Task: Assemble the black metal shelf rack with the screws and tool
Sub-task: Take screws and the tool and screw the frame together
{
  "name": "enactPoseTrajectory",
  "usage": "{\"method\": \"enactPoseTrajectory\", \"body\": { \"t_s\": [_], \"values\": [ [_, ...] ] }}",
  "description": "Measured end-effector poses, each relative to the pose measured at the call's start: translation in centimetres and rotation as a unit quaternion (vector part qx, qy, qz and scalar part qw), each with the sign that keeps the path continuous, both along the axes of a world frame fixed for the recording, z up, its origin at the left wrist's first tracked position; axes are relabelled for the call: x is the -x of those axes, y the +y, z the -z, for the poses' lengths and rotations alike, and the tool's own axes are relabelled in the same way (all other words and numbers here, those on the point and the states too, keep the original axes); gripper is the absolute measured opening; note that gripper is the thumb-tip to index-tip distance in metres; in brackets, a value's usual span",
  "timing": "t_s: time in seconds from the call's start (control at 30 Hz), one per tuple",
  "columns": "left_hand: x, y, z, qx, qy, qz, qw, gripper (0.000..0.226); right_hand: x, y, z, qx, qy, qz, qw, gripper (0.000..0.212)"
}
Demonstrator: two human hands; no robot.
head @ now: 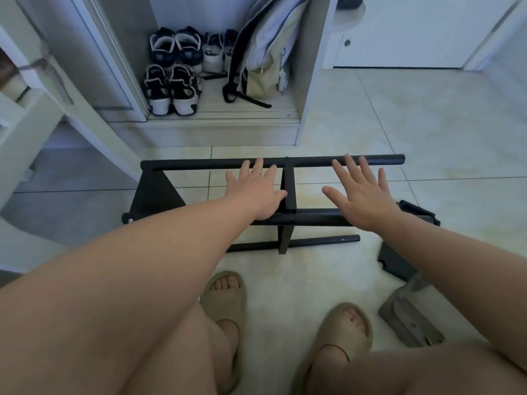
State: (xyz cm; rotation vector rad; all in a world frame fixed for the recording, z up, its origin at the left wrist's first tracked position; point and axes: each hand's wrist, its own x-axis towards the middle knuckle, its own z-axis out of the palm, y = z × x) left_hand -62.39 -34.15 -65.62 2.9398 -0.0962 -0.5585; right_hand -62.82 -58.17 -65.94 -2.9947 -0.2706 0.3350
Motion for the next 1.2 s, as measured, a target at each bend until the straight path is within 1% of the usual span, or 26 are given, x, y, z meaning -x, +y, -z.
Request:
{"method": "enactPoseTrajectory", "body": {
  "t_s": [0.17, 0.3, 0.43, 0.53, 0.6, 0.67, 0.77, 0.83, 0.9, 0.97, 1.03, 1.07, 1.2],
  "values": [
    [2.3, -3.9, -2.3, 0.025, -0.019, 0.053, 0.998, 0.069, 4.4, -4.2, -2.2, 0.019, 0.003, 0.04, 0.999, 0.082],
    [4.2, -8.6, -3.4, 0.036, -0.022, 0.107, 0.993, 0.069, 8.2, -9.1, -3.4, 0.03, 0.006, 0.093, 0.995, 0.081],
    [5.8, -14.2, -3.3, 0.052, -0.029, 0.187, 0.98, 0.069, 12.3, -14.9, -3.0, 0.048, 0.033, 0.142, 0.988, 0.078],
    [6.6, -18.9, -2.1, 0.047, -0.063, 0.288, 0.955, 0.067, 15.2, -19.4, -1.5, 0.056, 0.079, 0.173, 0.98, 0.076],
    [7.0, -22.2, -0.7, 0.055, -0.067, 0.349, 0.933, 0.066, 16.8, -22.1, 0.2, 0.074, 0.119, 0.175, 0.975, 0.076],
    [7.6, -25.5, 1.2, 0.064, -0.051, 0.398, 0.914, 0.065, 18.1, -24.4, 2.2, 0.087, 0.166, 0.175, 0.967, 0.074],
    [8.8, -29.1, 4.9, 0.068, 0.007, 0.448, 0.892, 0.062, 19.3, -27.1, 5.9, 0.087, 0.251, 0.18, 0.947, 0.071],
    [9.3, -30.6, 7.4, 0.058, 0.072, 0.447, 0.89, 0.064, 19.5, -28.7, 8.1, 0.093, 0.301, 0.186, 0.931, 0.068],
    [9.2, -31.9, 9.6, 0.046, 0.146, 0.407, 0.901, 0.067, 19.2, -30.0, 10.2, 0.111, 0.322, 0.189, 0.921, 0.065],
    [9.0, -33.0, 11.6, 0.047, 0.201, 0.349, 0.914, 0.066, 19.0, -30.9, 12.2, 0.107, 0.334, 0.186, 0.918, 0.061],
    [8.9, -33.3, 14.1, 0.077, 0.221, 0.283, 0.93, 0.056, 19.1, -31.5, 14.8, 0.085, 0.342, 0.18, 0.918, 0.054],
    [9.0, -33.2, 15.2, 0.089, 0.227, 0.251, 0.937, 0.052, 19.2, -31.7, 16.0, 0.092, 0.341, 0.166, 0.921, 0.05],
    [9.5, -32.1, 19.1, 0.108, 0.259, 0.194, 0.94, 0.046, 19.3, -32.5, 20.2, 0.175, 0.278, 0.061, 0.943, 0.032]
  ]
}}
